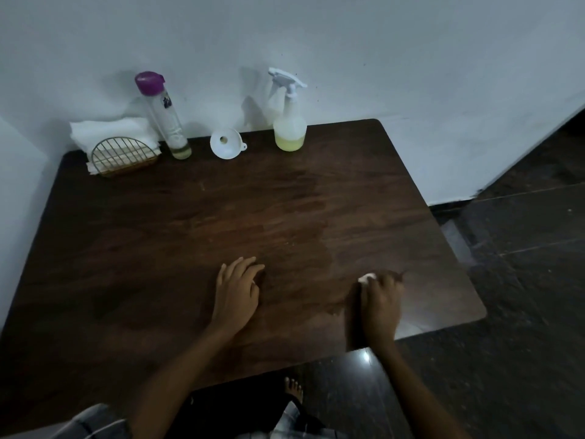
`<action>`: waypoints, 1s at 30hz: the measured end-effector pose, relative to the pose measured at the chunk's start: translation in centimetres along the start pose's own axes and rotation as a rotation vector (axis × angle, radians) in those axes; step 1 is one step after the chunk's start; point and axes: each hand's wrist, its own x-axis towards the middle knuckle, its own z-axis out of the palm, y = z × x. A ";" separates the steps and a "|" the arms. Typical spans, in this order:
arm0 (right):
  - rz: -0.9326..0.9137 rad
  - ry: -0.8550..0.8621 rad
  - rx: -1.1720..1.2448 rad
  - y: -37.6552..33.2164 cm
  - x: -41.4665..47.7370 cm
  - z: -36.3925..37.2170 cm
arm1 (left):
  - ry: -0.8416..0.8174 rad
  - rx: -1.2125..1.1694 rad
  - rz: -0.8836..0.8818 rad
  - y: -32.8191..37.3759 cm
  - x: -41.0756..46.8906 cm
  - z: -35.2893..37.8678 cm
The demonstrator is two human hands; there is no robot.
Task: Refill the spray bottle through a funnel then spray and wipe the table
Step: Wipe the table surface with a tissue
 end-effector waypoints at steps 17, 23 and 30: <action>0.187 0.085 -0.024 8.2 3.1 -3.4 | -0.055 -0.007 0.061 2.1 0.1 1.1; -0.062 -0.187 0.171 -3.9 -5.5 1.3 | -0.066 -0.020 0.119 3.9 0.0 2.1; -0.370 -0.096 0.153 0.0 -5.9 -1.2 | -0.089 -0.013 0.162 5.2 0.3 2.8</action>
